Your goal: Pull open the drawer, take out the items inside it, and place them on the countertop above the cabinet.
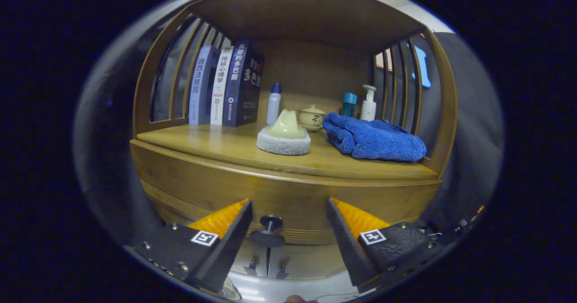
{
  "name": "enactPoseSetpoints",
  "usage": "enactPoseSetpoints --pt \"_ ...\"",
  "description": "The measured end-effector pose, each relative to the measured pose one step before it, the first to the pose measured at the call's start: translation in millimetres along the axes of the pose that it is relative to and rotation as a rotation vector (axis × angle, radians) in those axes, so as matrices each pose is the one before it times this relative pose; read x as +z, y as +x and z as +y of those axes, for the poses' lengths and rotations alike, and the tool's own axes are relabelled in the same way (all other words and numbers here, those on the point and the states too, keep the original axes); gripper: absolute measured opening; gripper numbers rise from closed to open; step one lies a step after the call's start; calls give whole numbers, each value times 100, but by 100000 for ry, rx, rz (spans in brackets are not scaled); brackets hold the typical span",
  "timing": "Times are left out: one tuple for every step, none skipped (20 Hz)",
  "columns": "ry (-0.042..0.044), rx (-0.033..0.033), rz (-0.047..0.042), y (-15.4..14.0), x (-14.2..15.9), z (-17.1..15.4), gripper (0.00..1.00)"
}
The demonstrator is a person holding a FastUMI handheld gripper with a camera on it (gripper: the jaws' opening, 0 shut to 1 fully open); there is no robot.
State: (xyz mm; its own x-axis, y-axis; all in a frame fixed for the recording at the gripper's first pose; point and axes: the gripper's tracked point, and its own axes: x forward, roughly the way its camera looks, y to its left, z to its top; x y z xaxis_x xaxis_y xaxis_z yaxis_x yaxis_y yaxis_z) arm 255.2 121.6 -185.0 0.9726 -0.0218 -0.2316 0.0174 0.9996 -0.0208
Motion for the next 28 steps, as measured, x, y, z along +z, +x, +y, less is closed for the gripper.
enactPoseSetpoints --pt "495 -130 -1192 -513 507 -380 99" --pt "496 -24 -1650 -705 597 -264 99" --pt "645 434 -1722 -733 588 -108 99" --pt "736 744 -1712 -949 721 -13 99" --pt "750 728 -2068 -1030 836 -81 99" --pt "540 814 -2705 -1115 1156 -33 99" --pt "182 740 -2140 -726 865 12 98" --pt "-54 801 -2442 -880 1138 3 98" --pt "-17 785 -2245 -975 1138 16 98" --pt "182 665 -2074 -791 1093 -107 98" --pt "222 811 -1827 -689 993 -55 98" --pt "439 515 -1523 -622 984 -107 98" --pt "740 460 -1488 -618 976 -249 98" --pt "997 325 -995 -559 887 -257 98" --pt "1242 -150 -691 -489 716 -339 98" --pt "1114 -393 -947 -431 619 -484 98" --pt "844 -587 -559 -438 538 -481 98" --pt "542 -800 -414 -376 361 -505 98" --pt "194 -768 -48 -250 196 -491 98" --pt "-162 -717 -18 -260 95 -425 98" --pt "-535 -565 303 -128 -46 -254 98" --pt "-691 -527 317 -248 -83 -261 98" --pt "-851 -453 180 -336 -28 -247 98" --pt "-734 -250 -139 -374 76 -110 98" --pt "-654 -167 -246 -416 32 -63 98" --pt "-533 245 271 -472 49 -73 98" --pt "-32 153 555 -469 -132 -89 98" --pt "368 274 791 -472 -115 -20 98"
